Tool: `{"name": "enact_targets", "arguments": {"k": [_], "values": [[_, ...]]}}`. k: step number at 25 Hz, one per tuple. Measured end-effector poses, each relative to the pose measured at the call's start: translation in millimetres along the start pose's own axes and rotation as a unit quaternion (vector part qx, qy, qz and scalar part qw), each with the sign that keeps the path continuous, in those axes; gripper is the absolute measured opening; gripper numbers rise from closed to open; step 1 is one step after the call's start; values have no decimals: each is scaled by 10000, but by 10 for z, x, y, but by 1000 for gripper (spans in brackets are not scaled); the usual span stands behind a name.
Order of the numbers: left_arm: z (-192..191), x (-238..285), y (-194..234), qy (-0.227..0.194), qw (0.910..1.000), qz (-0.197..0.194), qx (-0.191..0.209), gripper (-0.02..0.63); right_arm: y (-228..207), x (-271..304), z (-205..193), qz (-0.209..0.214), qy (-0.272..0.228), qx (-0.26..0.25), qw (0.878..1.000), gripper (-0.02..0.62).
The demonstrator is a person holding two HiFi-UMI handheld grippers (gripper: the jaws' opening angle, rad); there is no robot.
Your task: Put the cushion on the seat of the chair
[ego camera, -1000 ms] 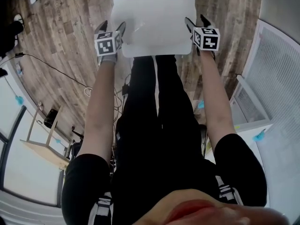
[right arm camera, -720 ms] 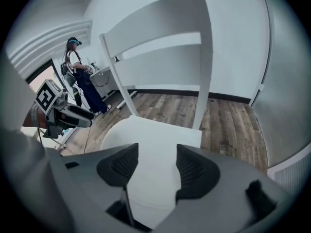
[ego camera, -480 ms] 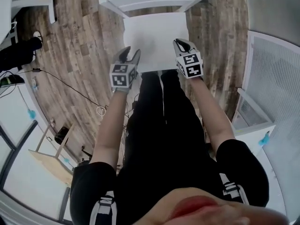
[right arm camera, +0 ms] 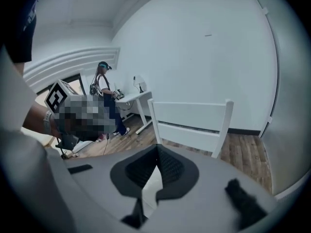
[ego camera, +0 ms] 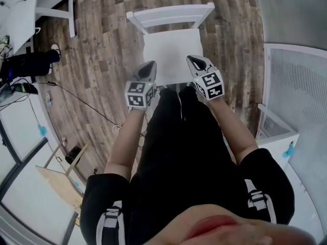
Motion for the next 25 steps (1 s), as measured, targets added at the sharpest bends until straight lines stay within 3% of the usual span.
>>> {"name": "enact_targets", "arguments": {"k": [5, 10, 18, 25], "values": [[409, -439, -422, -452, 9980, -357, 265, 11, 184, -517, 516, 55, -575, -241, 9980, 15], [847, -860, -870, -1032, 9895, -731, 692, 12, 313, -1071, 1055, 164, -1310, -552, 9897, 15], [1383, -1429, -1313, -1834, 9686, -889, 1427, 12, 447, -1585, 1607, 234, -2322, -715, 9698, 15], [1657, -1622, -1403, -2193, 9579, -918, 1608, 12, 425, -1780, 2054, 325, -2769, -1030, 9548, 15]]}}
Point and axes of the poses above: the fingertips, and each gripper's own axes: x forward along the fingers, y to its left, z out of its top, the point moved 10 cm from there along -x, backward along the fingers, and after that the axes turned 8 degrees about -x, right-handed, at the moved point
